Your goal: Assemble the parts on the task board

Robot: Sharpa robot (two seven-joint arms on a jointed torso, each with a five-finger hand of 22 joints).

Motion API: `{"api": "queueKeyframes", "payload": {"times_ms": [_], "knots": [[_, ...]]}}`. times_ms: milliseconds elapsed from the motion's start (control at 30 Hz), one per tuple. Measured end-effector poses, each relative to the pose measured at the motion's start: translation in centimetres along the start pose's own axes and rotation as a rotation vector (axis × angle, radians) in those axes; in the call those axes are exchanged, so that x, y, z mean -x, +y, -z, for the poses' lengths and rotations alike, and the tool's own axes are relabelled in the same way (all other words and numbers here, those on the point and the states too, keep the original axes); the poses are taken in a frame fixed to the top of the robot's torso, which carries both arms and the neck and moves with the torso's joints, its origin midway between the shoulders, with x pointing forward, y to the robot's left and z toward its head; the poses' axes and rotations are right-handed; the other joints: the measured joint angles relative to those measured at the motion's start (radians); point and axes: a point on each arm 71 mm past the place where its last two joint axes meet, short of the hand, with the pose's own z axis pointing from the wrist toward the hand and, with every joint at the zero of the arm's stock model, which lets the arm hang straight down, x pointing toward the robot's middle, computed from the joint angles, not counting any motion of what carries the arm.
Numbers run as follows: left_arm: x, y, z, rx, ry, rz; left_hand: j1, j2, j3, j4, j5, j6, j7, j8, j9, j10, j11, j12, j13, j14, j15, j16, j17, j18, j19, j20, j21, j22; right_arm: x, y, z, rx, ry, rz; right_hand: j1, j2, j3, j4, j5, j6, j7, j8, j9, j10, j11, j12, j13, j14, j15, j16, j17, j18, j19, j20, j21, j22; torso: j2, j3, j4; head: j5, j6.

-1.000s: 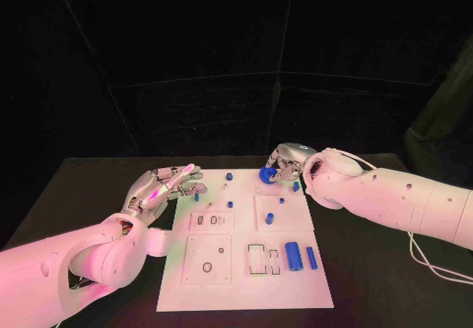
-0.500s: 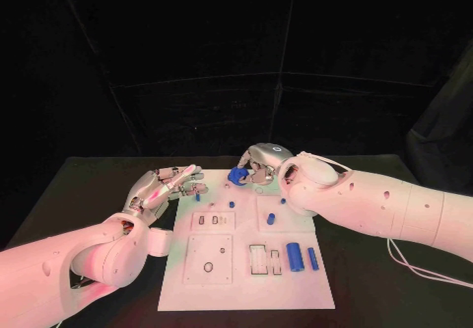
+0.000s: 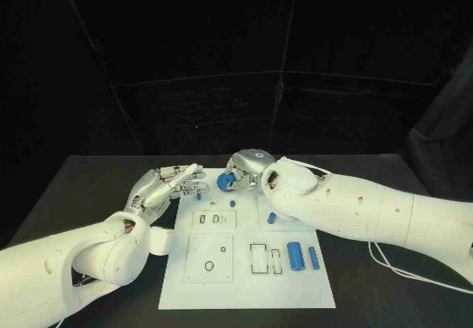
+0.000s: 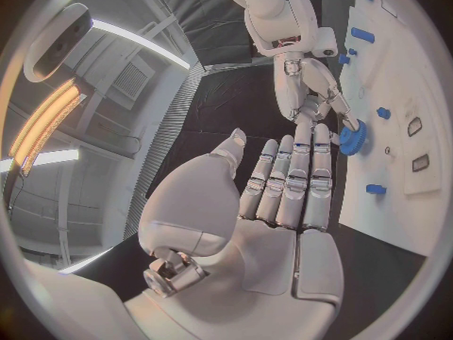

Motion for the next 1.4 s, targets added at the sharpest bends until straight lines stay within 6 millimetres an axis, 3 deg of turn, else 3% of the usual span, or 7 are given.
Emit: {"api": "queueKeyframes", "payload": {"times_ms": [133, 433, 533, 733, 900, 1300, 1400], "knots": [[0.0, 0.0, 0.0, 0.0, 0.0, 0.0, 0.0, 0.0, 0.0, 0.0, 0.0, 0.0, 0.0, 0.0, 0.0, 0.0, 0.0, 0.0, 0.0, 0.0, 0.0, 0.0, 0.0, 0.0, 0.0, 0.0, 0.0, 0.0, -0.3, 0.0, -0.3, -0.009, 0.01, 0.016, 0.0, 0.0, 0.0, 0.0, 0.005, 0.0, 0.0, -0.003, 0.0, -0.001, 0.001, -0.008, -0.005, 0.0, 0.0, 0.0, 0.0, 0.0, 0.0, 0.0, 0.0, 0.0, 0.0, 0.0003, -0.0005, 0.001, -0.001], [0.0, 0.0, 0.0, 0.0, 0.001, 0.0, 0.0, 0.0, 0.0, 0.0, 0.0, 0.0, 0.0, 0.0, 0.0, 0.0, 0.0, 0.0, 0.0, 0.0, 0.0, 0.0, 0.0, 0.0, 0.0, 0.0, 0.0, 0.0, -0.7, 0.2, -0.6, -0.026, 0.027, 0.044, -0.036, -0.036, 0.008, 0.003, 0.013, 0.023, -0.001, -0.033, 0.001, -0.029, 0.014, -0.05, -0.035, -0.004, 0.004, 0.0, 0.0, 0.0, -0.006, 0.005, 0.0, 0.0, 0.0, 0.0013, -0.0023, 0.002, -0.002], [0.0, 0.0, 0.0, 0.0, 0.001, 0.0, 0.0, 0.0, 0.0, 0.0, 0.0, 0.0, 0.0, 0.0, 0.0, 0.0, 0.0, 0.0, 0.0, 0.0, 0.0, 0.0, 0.0, 0.0, 0.0, 0.0, 0.0, 0.0, -0.7, 0.2, -0.7, -0.031, 0.027, 0.05, -0.057, -0.057, -0.004, 0.018, 0.012, 0.017, -0.002, -0.056, 0.054, -0.038, 0.024, -0.063, -0.044, -0.004, 0.015, 0.0, 0.0, 0.0, -0.007, 0.012, 0.0, 0.0, 0.0, 0.0014, -0.0024, 0.002, -0.002], [0.0, 0.0, 0.0, 0.001, 0.0, 0.0, 0.0, 0.0, 0.0, 0.0, 0.0, 0.0, 0.0, 0.0, 0.0, 0.0, 0.0, 0.0, 0.0, 0.0, 0.0, 0.0, 0.0, 0.0, 0.0, 0.0, 0.0, 0.0, -0.9, 0.4, -0.7, -0.028, 0.036, 0.057, -0.129, -0.092, -0.07, 0.071, -0.002, -0.026, 0.01, -0.079, 0.045, -0.046, 0.03, -0.069, -0.048, -0.004, 0.026, 0.0, 0.0, 0.0, -0.011, 0.025, 0.0, 0.0, 0.0, 0.0013, -0.0024, 0.002, -0.003], [0.0, 0.0, 0.0, 0.001, 0.0, 0.0, 0.0, 0.0, 0.004, -0.004, 0.0, 0.0, 0.0, 0.0, 0.0, 0.0, 0.0, -0.004, 0.0, 0.0, 0.0, 0.0, 0.0, 0.0, 0.0, 0.0, 0.0, 0.0, -0.9, 0.4, -0.7, -0.028, 0.043, 0.06, -0.138, -0.09, -0.112, 0.113, -0.001, -0.044, 0.018, -0.079, 0.044, -0.055, 0.039, -0.076, -0.051, -0.004, 0.033, 0.0, 0.0, 0.0, -0.011, 0.032, 0.0, 0.0, 0.0, 0.0013, -0.0024, 0.002, -0.005], [0.0, 0.0, 0.0, 0.002, 0.0, 0.0, 0.0, 0.0, 0.004, -0.004, 0.0, 0.0, 0.0, 0.0, 0.0, 0.0, 0.0, -0.005, 0.0, 0.0, 0.0, 0.0, 0.001, 0.0, 0.0, 0.0, 0.0, -0.001, -1.1, 0.0, -0.7, -0.047, 0.078, 0.067, -0.189, -0.048, -0.208, 0.2, 0.084, -0.059, 0.022, -0.08, 0.043, -0.058, 0.043, -0.076, -0.043, 0.0, 0.036, 0.0, 0.001, 0.0, -0.011, 0.039, 0.0, 0.0, 0.0, 0.0017, -0.0024, 0.001, -0.006], [0.0, 0.0, 0.0, 0.002, 0.0, 0.0, 0.0, 0.0, 0.004, -0.004, 0.0, 0.0, 0.0, -0.004, 0.0, 0.0, 0.0, -0.005, 0.0, 0.0, 0.0, 0.0, 0.001, 0.0, 0.004, -0.004, 0.0, -0.001, -1.2, -0.1, -0.7, -0.053, 0.084, 0.067, -0.194, -0.046, -0.23, 0.206, 0.096, -0.075, 0.026, -0.085, 0.04, -0.06, 0.046, -0.076, -0.043, -0.004, 0.04, 0.0, 0.001, 0.0, -0.011, 0.039, 0.0, 0.0, 0.0, 0.0016, -0.0024, 0.0, -0.006]]}}
